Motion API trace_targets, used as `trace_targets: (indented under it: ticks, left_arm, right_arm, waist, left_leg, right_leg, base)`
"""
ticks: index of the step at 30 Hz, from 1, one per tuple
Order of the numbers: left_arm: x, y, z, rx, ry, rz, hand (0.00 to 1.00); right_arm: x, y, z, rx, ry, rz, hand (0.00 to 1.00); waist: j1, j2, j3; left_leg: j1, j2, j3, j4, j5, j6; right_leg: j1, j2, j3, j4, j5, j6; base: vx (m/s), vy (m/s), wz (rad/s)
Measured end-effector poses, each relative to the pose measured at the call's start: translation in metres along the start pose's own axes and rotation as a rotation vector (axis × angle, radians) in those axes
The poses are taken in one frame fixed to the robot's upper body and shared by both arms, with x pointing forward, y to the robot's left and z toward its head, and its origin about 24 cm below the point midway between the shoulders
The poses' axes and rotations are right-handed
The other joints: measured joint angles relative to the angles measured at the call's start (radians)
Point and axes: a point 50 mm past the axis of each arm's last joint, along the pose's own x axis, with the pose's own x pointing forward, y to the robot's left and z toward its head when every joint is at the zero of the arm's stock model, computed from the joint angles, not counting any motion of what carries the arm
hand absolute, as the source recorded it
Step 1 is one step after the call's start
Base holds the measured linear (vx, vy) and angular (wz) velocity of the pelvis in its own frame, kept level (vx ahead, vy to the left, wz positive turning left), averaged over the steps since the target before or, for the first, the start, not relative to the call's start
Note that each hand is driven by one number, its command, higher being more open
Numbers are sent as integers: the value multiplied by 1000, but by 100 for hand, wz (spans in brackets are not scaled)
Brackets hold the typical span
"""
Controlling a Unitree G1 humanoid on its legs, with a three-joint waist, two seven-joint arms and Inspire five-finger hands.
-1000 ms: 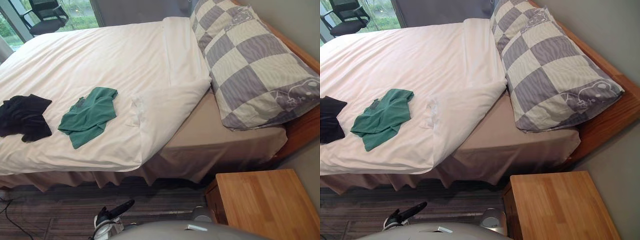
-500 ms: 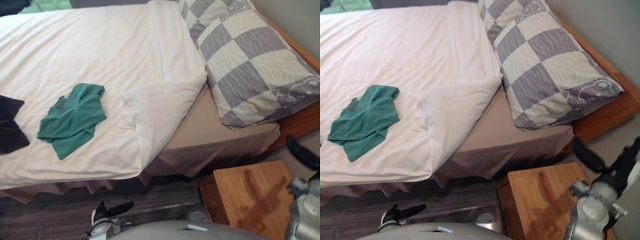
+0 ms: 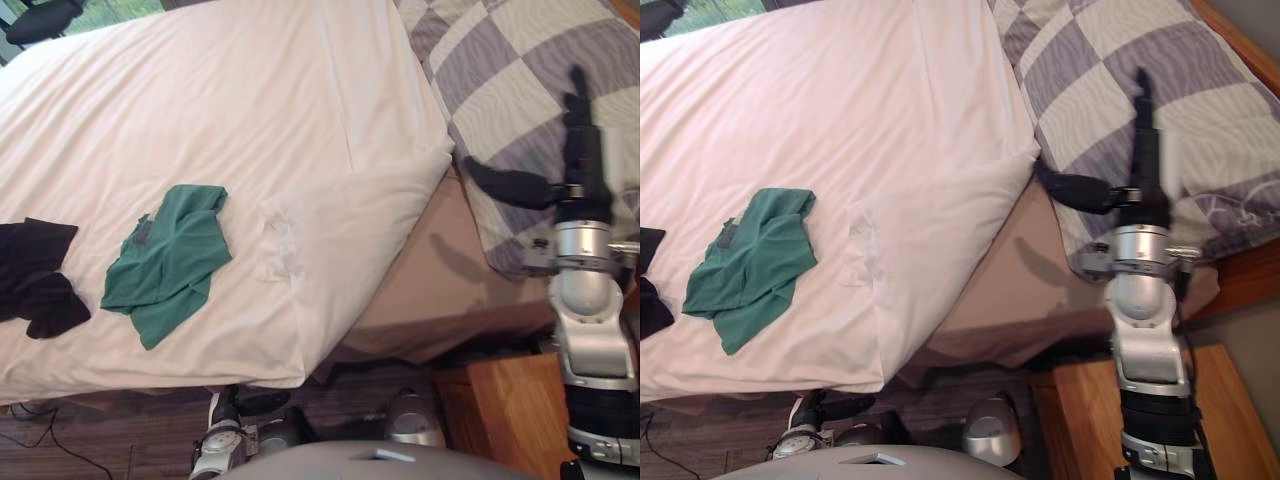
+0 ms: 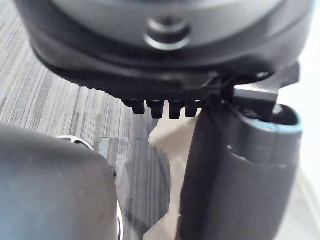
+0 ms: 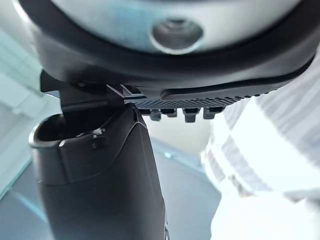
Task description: Tidy up the quilt and then pick up the clothes from the bed and put them into the laundry hamper
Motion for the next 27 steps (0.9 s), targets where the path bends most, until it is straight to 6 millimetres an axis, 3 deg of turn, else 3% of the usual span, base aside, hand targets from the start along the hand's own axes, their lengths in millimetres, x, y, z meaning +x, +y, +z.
trace_targets:
  ticks: [1,4,9,12,13,14,16,18,19,20,21,23,27]
  left_arm:
    - [0,0,3,9,-12,-5,100]
    - [3,5,11,31,-39,1,100]
    - [3,4,15,43,-51,7,100]
    - [4,1,17,30,-54,10,100]
    - [4,2,16,22,-45,17,100]
    - [5,7,15,8,-25,27,100]
    - [5,1,14,1,-6,16,100]
    - [6,2,12,-16,26,15,100]
    - [6,2,11,-18,35,16,100]
    - [5,-1,10,-22,36,12,100]
    - [5,-2,11,-34,38,10,100]
    - [6,2,13,-41,29,14,100]
    - [7,3,16,-33,15,14,100]
  right_arm:
    - [7,4,5,11,-24,7,100]
    - [38,20,20,34,-95,37,100]
    - [48,47,46,18,-209,133,100]
    - [42,68,49,16,-225,218,100]
    - [36,80,52,44,-238,266,100]
    - [30,91,56,69,-249,310,100]
    - [20,101,52,50,-251,361,100]
    - [7,112,44,38,-215,434,100]
    - [5,115,41,14,-209,455,100]
    - [4,117,37,-3,-197,471,100]
    - [4,118,35,-6,-187,476,100]
    - [-8,127,26,-19,-147,515,100]
    - [-44,142,10,-21,-63,616,100]
  waist:
    - [-1,-2,2]
    - [15,-41,24]
    - [43,-39,23]
    - [59,-14,34]
    - [62,-14,32]
    - [65,-40,26]
    - [56,-2,31]
    - [54,-4,36]
    - [51,-4,38]
    - [52,14,36]
    - [56,21,40]
    - [65,-5,41]
    - [77,-11,42]
  left_leg:
    - [2,-8,0,-22,13,0]
    - [31,-30,-3,-85,35,9]
    - [48,-32,-16,-100,36,9]
    - [73,9,-23,-97,36,10]
    - [79,24,-13,-91,37,10]
    - [77,4,3,-73,28,-2]
    - [68,25,15,-38,19,-13]
    - [47,25,26,12,-12,-19]
    - [58,2,19,-70,-22,-15]
    - [78,-19,5,-206,80,-1]
    - [79,-17,16,-210,106,-1]
    - [80,-32,12,-203,106,0]
    - [80,-55,10,-199,99,11]
  right_leg:
    - [-8,-4,0,-1,0,0]
    - [3,-17,-10,-6,3,0]
    - [26,-23,-26,0,17,6]
    - [-73,20,-5,176,-13,-15]
    - [-68,43,-11,-3,-33,-20]
    - [-68,34,-4,-142,141,-20]
    - [-49,45,-23,-145,149,-32]
    - [-31,31,-13,-145,149,-32]
    - [-25,27,-6,-144,149,-32]
    - [-19,35,-6,-144,147,-30]
    - [-15,44,-8,-142,143,-23]
    - [-18,25,-10,-129,137,-19]
    - [-18,3,-10,-131,137,-18]
  base:
    - [134,34,12]
    - [73,45,15]
    - [113,2,18]
    - [111,-79,-8]
    - [144,-125,-22]
    - [168,-99,-3]
    - [181,-63,4]
    - [139,-29,1]
    - [68,35,7]
    - [34,48,2]
    - [35,70,0]
    - [15,55,6]
    - [-28,41,-1]
